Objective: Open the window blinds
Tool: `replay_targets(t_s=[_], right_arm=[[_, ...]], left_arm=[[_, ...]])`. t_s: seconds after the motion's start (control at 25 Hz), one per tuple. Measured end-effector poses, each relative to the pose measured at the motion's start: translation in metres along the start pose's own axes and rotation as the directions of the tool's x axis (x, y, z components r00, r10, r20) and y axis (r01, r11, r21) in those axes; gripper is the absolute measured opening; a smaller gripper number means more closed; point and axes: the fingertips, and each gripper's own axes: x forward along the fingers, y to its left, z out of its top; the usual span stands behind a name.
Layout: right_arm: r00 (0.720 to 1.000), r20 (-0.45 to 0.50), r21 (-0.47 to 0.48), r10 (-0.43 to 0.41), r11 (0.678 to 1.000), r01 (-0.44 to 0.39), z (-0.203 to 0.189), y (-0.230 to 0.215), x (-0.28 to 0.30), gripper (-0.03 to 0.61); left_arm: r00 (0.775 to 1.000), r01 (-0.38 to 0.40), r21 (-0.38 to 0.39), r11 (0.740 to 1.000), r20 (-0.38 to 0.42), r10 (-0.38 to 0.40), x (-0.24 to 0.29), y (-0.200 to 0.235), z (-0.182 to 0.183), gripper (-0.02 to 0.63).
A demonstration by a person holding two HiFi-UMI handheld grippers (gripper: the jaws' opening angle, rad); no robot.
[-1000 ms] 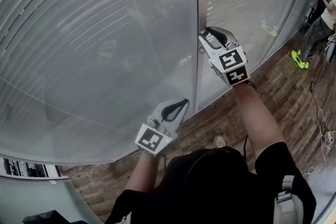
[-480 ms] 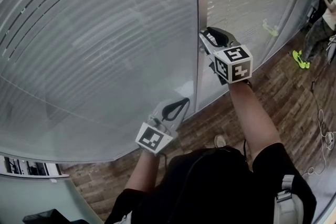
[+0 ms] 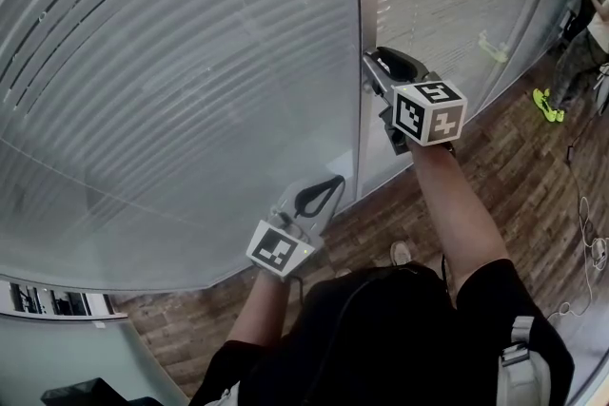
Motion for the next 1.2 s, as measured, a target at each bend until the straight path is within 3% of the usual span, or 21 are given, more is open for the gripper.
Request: replay_targets(t_s=[0.24,0.68,0.76,0.88,0.96,1.2], right_arm=[[1.0,0.01,0.071,0.004,0.997,-0.005,0.001,-0.001,-0.001,0.126],[1.0,0.007,0.039,0.007,0.999,-0.008,0.0,0.0,0.001,0.13],[1.0,0.003,0.025,0.021,0.999,-0.021,-0.001,0.0,-0.002,0.159],[1.0,-0.014,-0.058,0.024,0.998,-0.025,-0.005,-0.004,-0.009,0.202],[0.999,-0.035,-0.163,0.027,0.986,-0.033,-0.008,-0.004,-0.011,0.211],[0.995,-0.093,-0.42,0.024,0.905,-0.061,-0.005,0.0,-0.01,0.222]], left_arm=[[1.0,0.001,-0.005,1.0,-0.005,-0.001,0.0,-0.001,0.0,0.003],[1.0,-0.01,-0.004,1.0,-0.006,0.01,-0.001,0.0,-0.001,0.004],[1.0,-0.017,-0.007,1.0,-0.004,0.017,-0.002,0.001,-0.001,0.004],[1.0,-0.027,-0.012,1.0,-0.002,0.027,-0.004,0.003,-0.002,0.005],[1.0,-0.028,-0.014,1.0,-0.004,0.028,-0.004,0.004,-0.003,0.004],[1.0,-0.018,-0.012,1.0,0.002,0.018,-0.002,0.002,-0.002,0.003]])
